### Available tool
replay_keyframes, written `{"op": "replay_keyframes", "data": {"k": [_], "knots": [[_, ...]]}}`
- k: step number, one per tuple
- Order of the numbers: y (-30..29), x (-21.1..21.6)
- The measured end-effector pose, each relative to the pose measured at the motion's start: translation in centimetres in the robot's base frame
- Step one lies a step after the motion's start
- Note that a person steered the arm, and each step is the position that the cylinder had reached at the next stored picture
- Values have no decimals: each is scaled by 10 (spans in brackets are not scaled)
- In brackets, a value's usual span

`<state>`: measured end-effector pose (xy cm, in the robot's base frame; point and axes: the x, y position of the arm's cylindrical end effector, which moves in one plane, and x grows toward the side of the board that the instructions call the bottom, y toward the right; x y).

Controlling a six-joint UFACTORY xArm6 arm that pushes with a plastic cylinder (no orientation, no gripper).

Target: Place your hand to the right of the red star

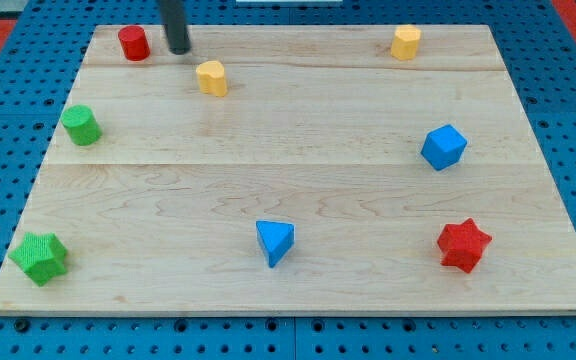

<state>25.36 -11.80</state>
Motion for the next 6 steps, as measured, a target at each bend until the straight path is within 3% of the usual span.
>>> {"op": "replay_keyframes", "data": {"k": [3,4,5,6], "knots": [[291,82],[359,100],[400,156],[369,264]]}}
